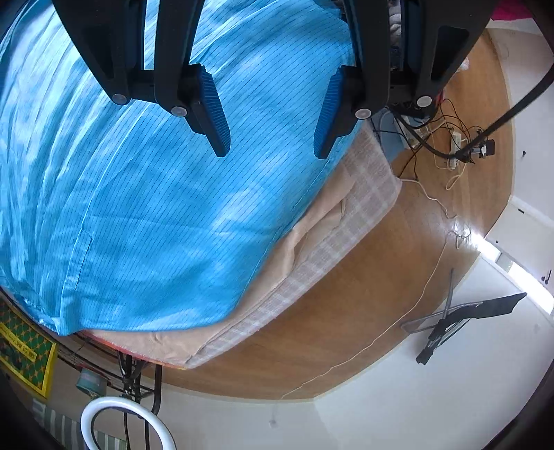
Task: Fold large clothes
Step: 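Swing the held coat edge with the left gripper while the right gripper grasps the coat fold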
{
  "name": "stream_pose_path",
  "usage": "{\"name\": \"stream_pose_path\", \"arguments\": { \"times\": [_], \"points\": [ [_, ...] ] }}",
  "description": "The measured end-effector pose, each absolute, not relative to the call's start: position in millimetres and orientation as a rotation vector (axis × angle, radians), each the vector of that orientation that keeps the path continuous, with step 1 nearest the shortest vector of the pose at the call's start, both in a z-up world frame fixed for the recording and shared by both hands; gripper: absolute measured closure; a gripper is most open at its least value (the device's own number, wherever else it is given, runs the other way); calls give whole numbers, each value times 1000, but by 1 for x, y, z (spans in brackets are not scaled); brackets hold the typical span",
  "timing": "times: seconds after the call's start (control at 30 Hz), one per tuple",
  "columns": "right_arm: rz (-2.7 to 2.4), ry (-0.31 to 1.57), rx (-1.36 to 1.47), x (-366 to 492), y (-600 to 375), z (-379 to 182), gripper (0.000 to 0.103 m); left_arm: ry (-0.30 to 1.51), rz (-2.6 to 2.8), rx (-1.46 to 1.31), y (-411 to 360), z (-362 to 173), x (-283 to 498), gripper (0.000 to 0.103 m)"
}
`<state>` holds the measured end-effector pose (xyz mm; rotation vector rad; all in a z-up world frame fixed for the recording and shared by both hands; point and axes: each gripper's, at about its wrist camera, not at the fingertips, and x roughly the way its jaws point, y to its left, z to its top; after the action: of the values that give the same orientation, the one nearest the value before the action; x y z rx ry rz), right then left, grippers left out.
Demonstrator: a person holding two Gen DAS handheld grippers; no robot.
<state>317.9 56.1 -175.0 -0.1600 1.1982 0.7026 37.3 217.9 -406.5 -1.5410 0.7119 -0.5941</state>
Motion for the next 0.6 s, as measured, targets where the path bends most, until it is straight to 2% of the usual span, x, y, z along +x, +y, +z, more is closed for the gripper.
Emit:
{"name": "stream_pose_path", "arguments": {
  "times": [0.03,0.1,0.3,0.4,0.6],
  "points": [
    [696,1194,-152,319,55,-174,50,711,-582,-1521,217,-400,34,92],
    [685,1192,-134,324,53,-172,50,717,-540,-1461,220,-383,32,97],
    [675,1187,-90,347,62,-167,49,682,-474,-1176,211,-320,30,100],
    [675,1207,-65,364,76,-172,34,694,-448,-1038,199,-294,32,100],
    [592,1261,-88,399,120,-200,34,709,-436,-806,174,-256,40,102]
  ]
}}
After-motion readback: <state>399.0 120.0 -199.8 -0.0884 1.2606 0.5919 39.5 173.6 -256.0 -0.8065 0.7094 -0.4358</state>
